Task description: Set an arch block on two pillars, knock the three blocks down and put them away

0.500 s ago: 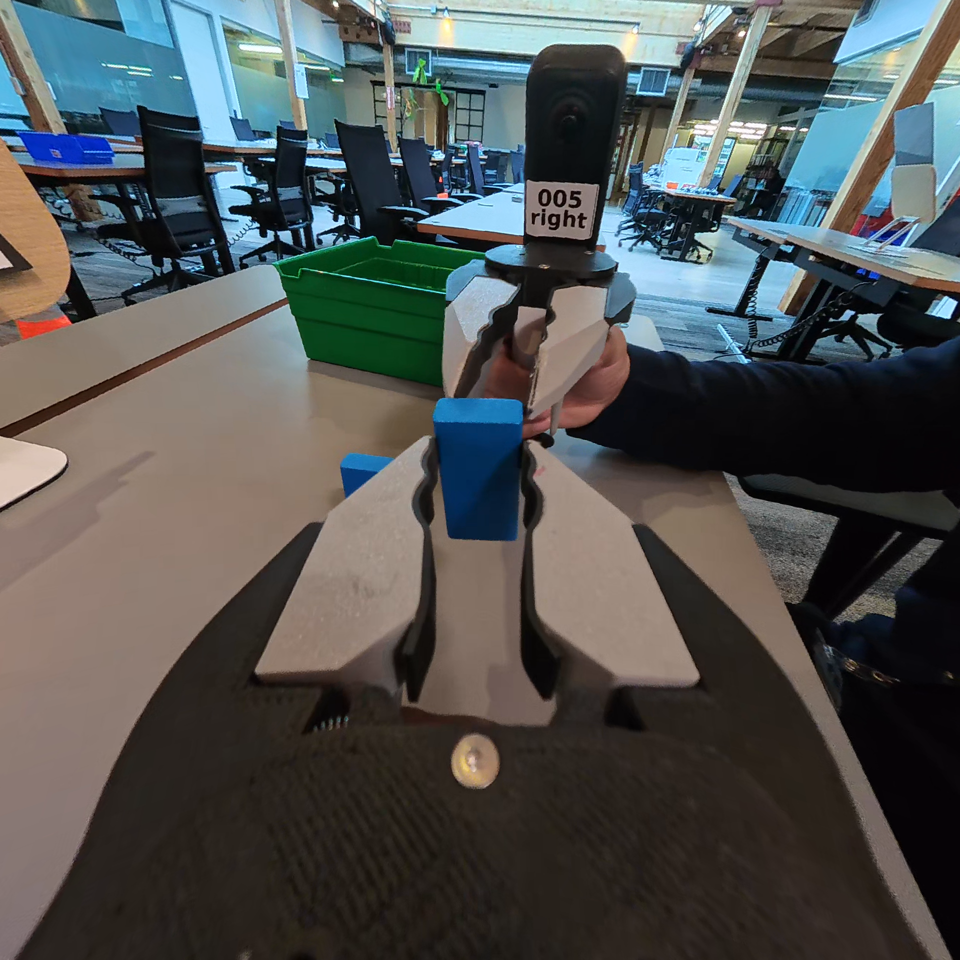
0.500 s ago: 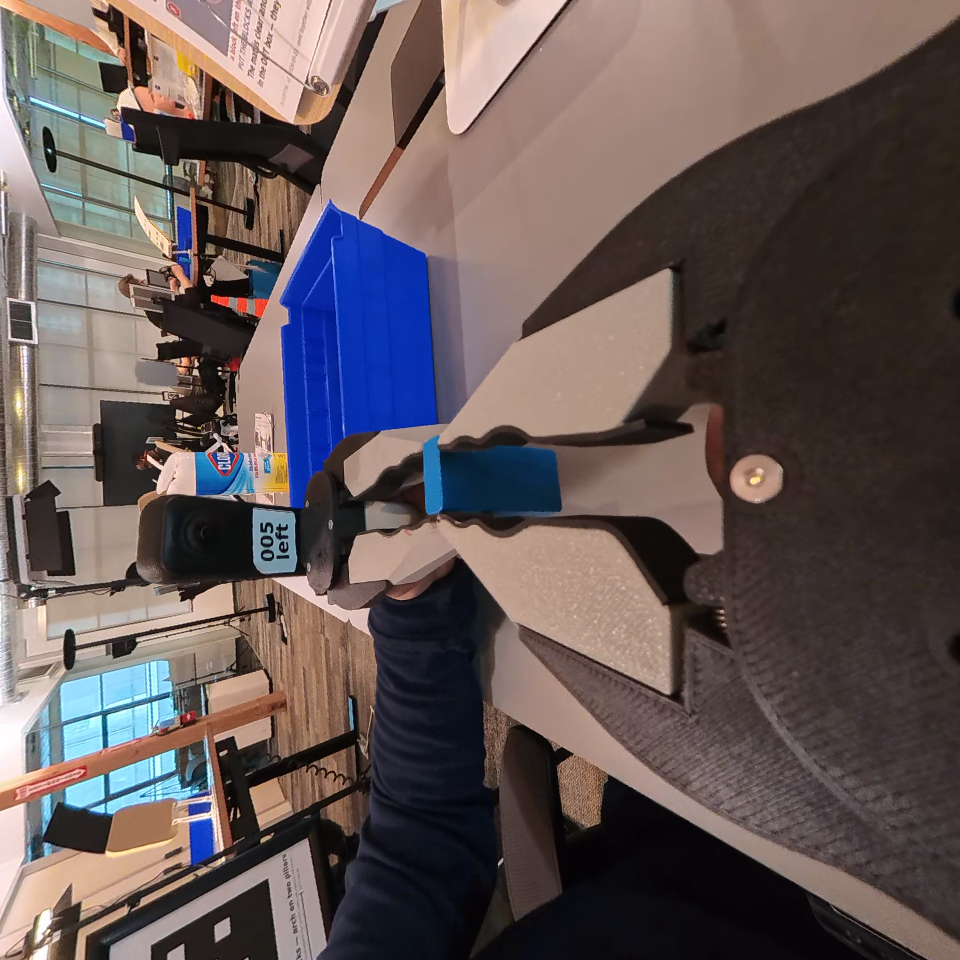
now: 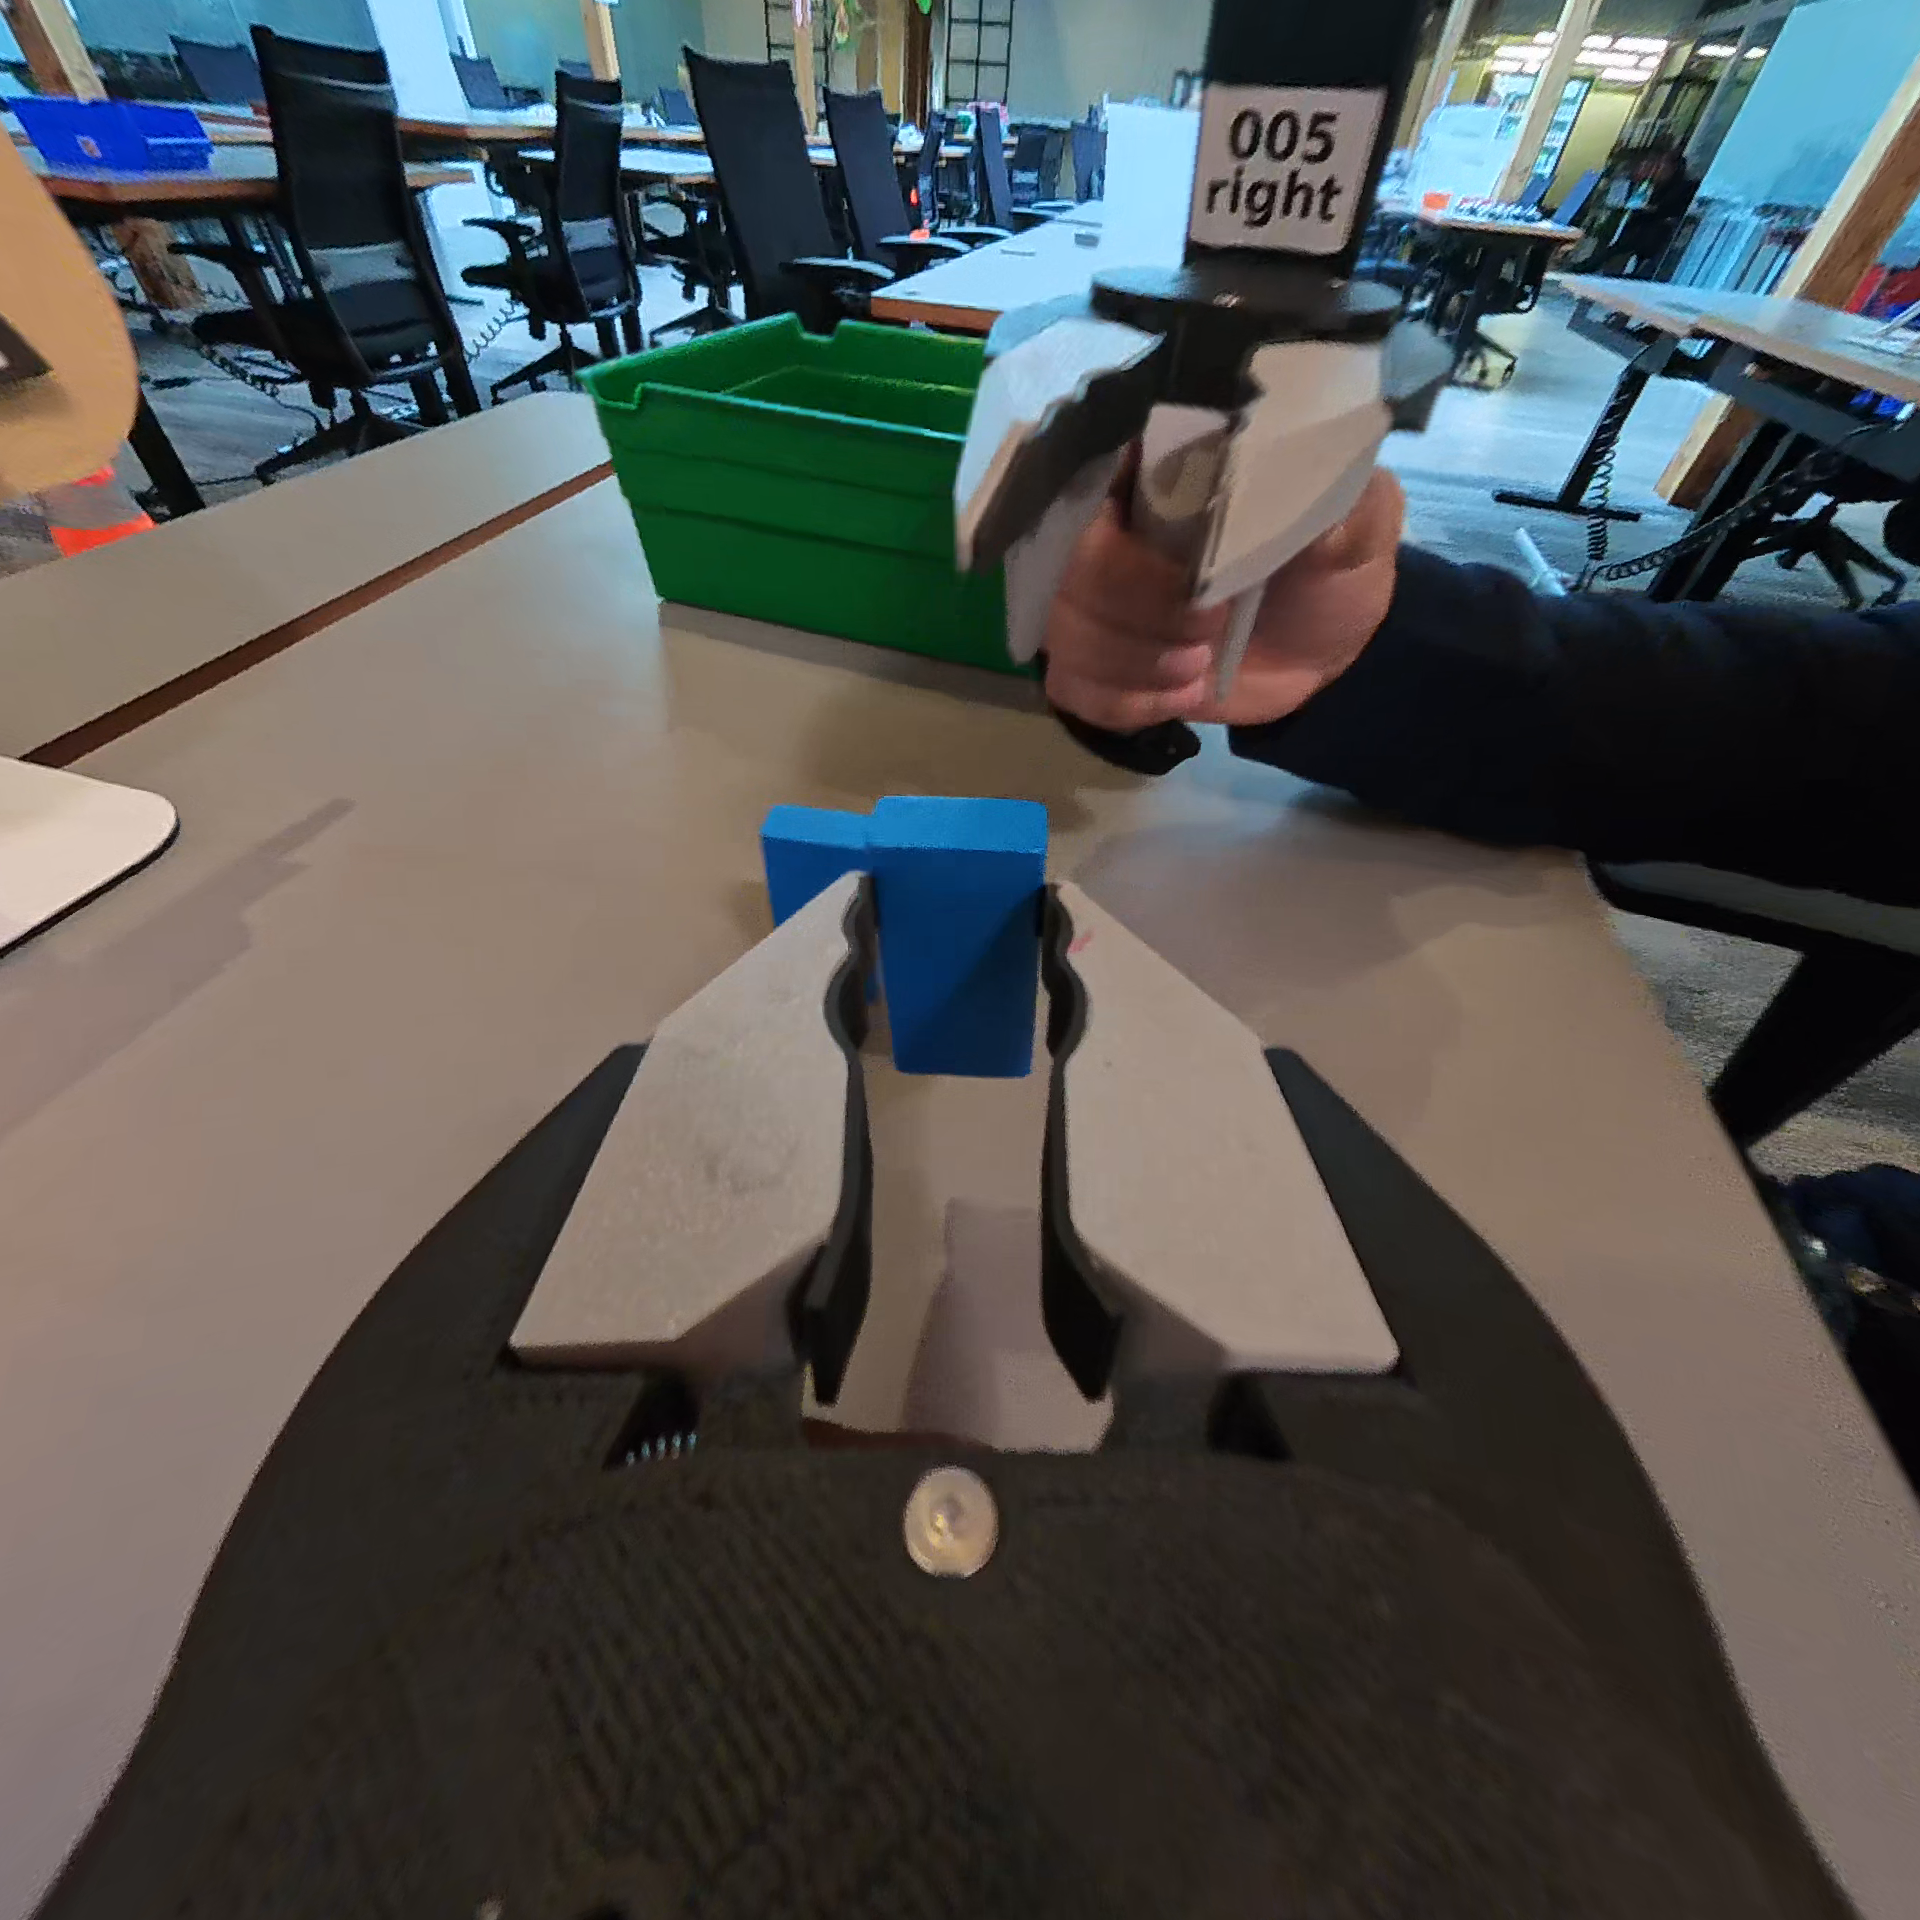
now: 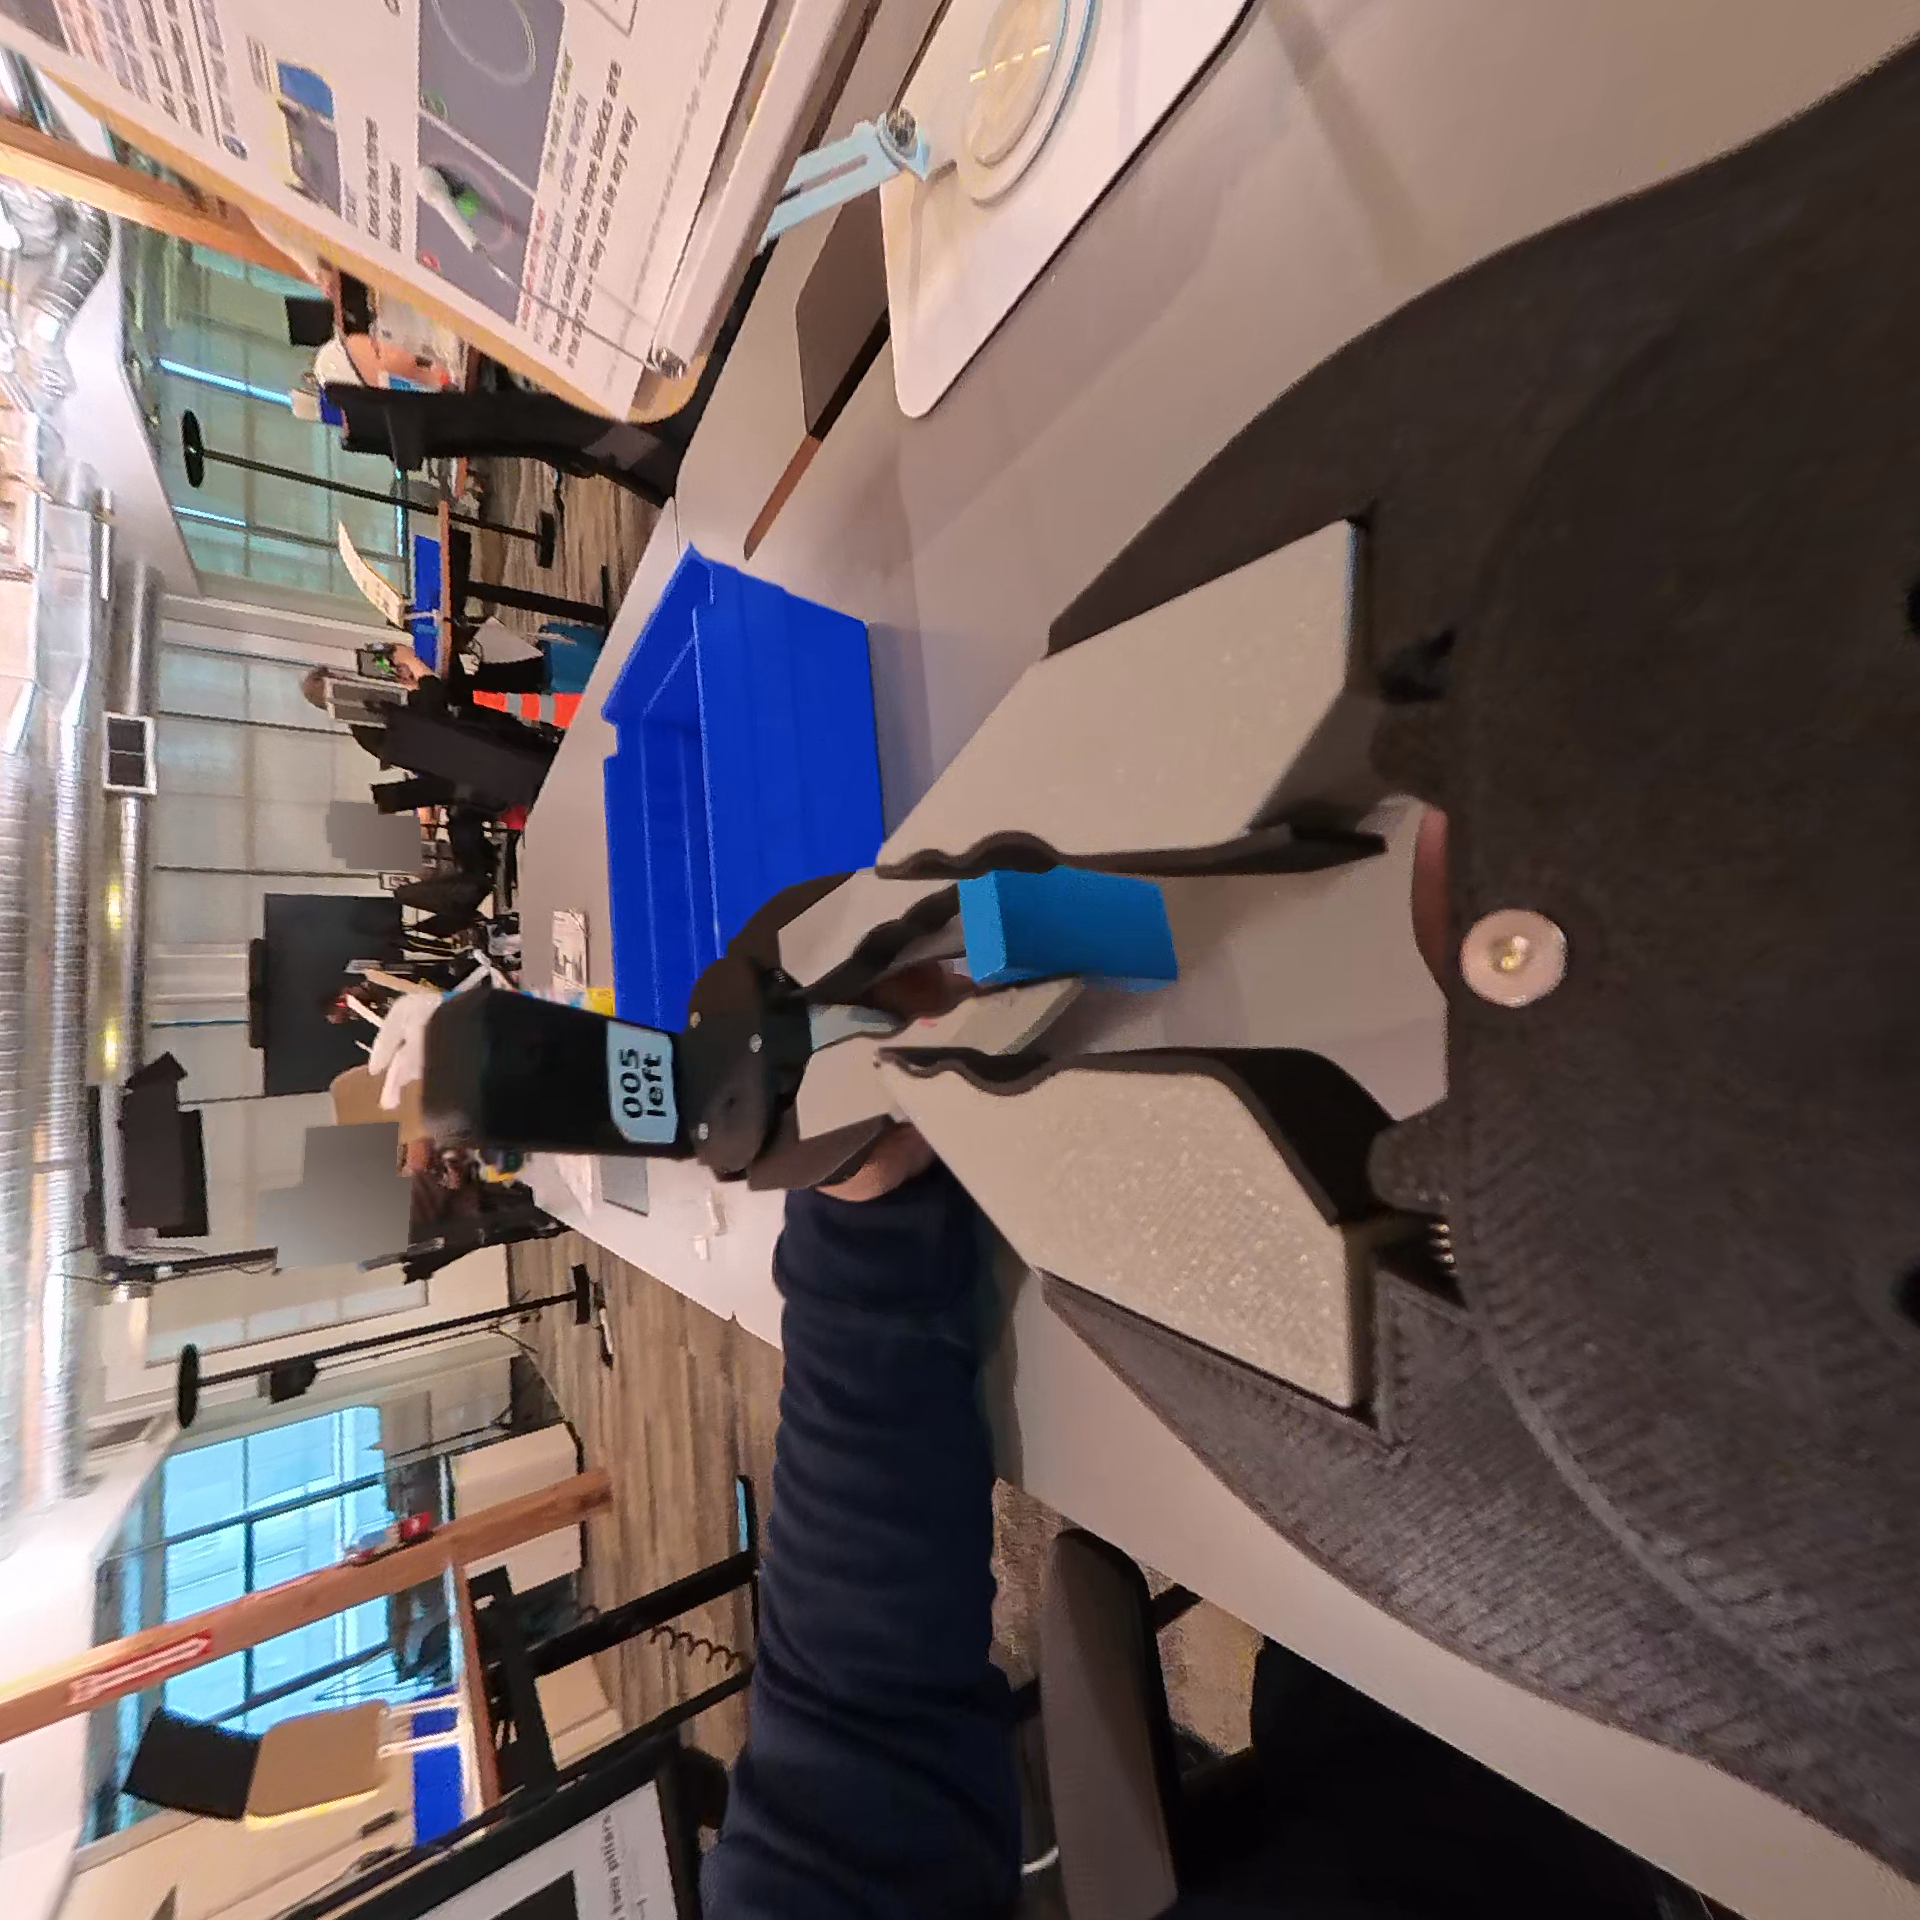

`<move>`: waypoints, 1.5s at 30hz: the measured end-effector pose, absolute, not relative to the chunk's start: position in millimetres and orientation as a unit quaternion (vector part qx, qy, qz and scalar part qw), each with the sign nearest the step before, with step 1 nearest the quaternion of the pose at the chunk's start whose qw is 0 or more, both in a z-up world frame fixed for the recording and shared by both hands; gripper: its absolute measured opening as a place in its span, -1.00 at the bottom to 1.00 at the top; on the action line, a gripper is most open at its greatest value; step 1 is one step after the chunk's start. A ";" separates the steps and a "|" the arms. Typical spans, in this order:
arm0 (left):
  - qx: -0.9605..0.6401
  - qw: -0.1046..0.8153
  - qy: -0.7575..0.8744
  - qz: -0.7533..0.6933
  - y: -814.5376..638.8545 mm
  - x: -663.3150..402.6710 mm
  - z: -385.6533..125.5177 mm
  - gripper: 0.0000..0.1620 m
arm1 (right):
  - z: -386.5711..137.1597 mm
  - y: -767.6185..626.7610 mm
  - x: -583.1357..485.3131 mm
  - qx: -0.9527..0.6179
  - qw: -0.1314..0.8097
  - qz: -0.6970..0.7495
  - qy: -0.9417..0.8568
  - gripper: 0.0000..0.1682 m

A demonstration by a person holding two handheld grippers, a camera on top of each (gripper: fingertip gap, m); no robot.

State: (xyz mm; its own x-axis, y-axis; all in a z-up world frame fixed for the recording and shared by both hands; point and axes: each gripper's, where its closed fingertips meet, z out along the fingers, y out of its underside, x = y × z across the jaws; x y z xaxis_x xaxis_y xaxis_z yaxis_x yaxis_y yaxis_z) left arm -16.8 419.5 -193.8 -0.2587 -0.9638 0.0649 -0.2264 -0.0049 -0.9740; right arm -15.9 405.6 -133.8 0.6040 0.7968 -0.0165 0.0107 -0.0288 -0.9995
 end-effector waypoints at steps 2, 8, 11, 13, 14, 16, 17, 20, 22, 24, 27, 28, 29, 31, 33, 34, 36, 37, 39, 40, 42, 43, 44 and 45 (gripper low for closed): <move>-0.495 0.361 0.605 -0.509 427.3 -12.7 -200.8 -0.64 | -132.9 406.4 -9.8 -0.642 0.627 0.315 -0.309 -0.65; -0.474 0.354 0.610 -0.528 438.3 -7.7 -199.2 -0.64 | -132.2 408.0 1.2 -0.642 0.630 0.323 -0.296 -0.65; -0.475 0.336 0.630 -0.514 439.1 -4.5 -205.6 -0.64 | -138.2 410.1 3.2 -0.654 0.618 0.322 -0.295 -0.65; -0.469 0.331 0.644 -0.506 436.5 -3.2 -208.6 -0.64 | -148.3 416.3 6.1 -0.677 0.604 0.303 -0.290 -0.65; -0.465 0.333 0.648 -0.502 436.1 -2.6 -209.4 -0.64 | -152.6 417.8 6.2 -0.685 0.598 0.296 -0.292 -0.65; -0.459 0.336 0.651 -0.503 434.8 -2.7 -209.5 -0.64 | -159.6 419.2 3.9 -0.698 0.584 0.289 -0.297 -0.68; -0.454 0.338 0.652 -0.505 433.8 -3.2 -208.8 -0.64 | -162.4 419.3 1.6 -0.704 0.577 0.288 -0.299 -0.69; -0.447 0.346 0.650 -0.508 432.5 -5.0 -205.9 -0.64 | -169.6 417.2 -7.5 -0.711 0.560 0.284 -0.317 -0.76; -0.443 0.353 0.647 -0.511 431.8 -6.1 -203.7 -0.64 | -174.2 417.6 -10.5 -0.716 0.553 0.276 -0.323 -0.80; -0.441 0.353 0.648 -0.510 430.6 -7.4 -203.7 -0.64 | -177.6 418.1 -13.5 -0.720 0.547 0.279 -0.324 -0.80; -0.439 0.355 0.649 -0.510 428.3 -7.7 -203.3 -0.64 | -184.0 419.7 -18.3 -0.726 0.536 0.281 -0.325 -0.75; -0.438 0.355 0.650 -0.510 427.2 -7.4 -202.9 -0.64 | -186.2 419.3 -21.2 -0.727 0.532 0.282 -0.329 -0.74; -0.438 0.355 0.651 -0.509 426.0 -7.0 -203.0 -0.64 | -187.7 419.3 -23.6 -0.728 0.530 0.281 -0.332 -0.73; -0.441 0.356 0.654 -0.502 426.7 -6.8 -205.2 -0.64 | -189.3 420.2 -24.6 -0.728 0.533 0.269 -0.336 -0.71; -0.442 0.353 0.653 -0.504 426.5 -7.6 -205.3 -0.64 | -188.6 419.6 -25.9 -0.726 0.533 0.273 -0.337 -0.69; -0.443 0.354 0.652 -0.503 426.9 -7.9 -205.2 -0.64 | -188.3 419.9 -26.1 -0.726 0.533 0.274 -0.336 -0.68; -0.446 0.358 0.653 -0.497 428.1 -7.6 -205.2 -0.64 | -188.4 419.7 -26.4 -0.727 0.532 0.275 -0.337 -0.65; -0.447 0.358 0.653 -0.494 428.9 -7.4 -205.4 -0.64 | -188.3 419.2 -26.7 -0.726 0.531 0.274 -0.338 -0.64; -0.457 0.361 0.656 -0.481 433.5 -7.4 -207.7 -0.64 | -188.6 420.3 -23.4 -0.730 0.532 0.259 -0.340 -0.62; -0.463 0.362 0.656 -0.474 436.8 -7.6 -209.4 -0.64 | -186.2 421.1 -20.2 -0.730 0.538 0.252 -0.339 -0.61; -0.479 0.356 0.656 -0.462 443.5 -9.4 -214.0 -0.64 | -176.5 420.6 -14.5 -0.721 0.554 0.257 -0.328 -0.62; -0.489 0.353 0.657 -0.453 447.4 -10.7 -216.2 -0.64 | -171.6 420.4 -11.2 -0.717 0.560 0.264 -0.319 -0.62; -0.496 0.354 0.656 -0.446 451.2 -11.9 -217.2 -0.64 | -167.6 420.4 -7.7 -0.714 0.566 0.270 -0.311 -0.62; -0.501 0.358 0.654 -0.440 454.9 -12.7 -217.2 -0.63 | -164.8 420.5 -4.2 -0.712 0.570 0.274 -0.304 -0.62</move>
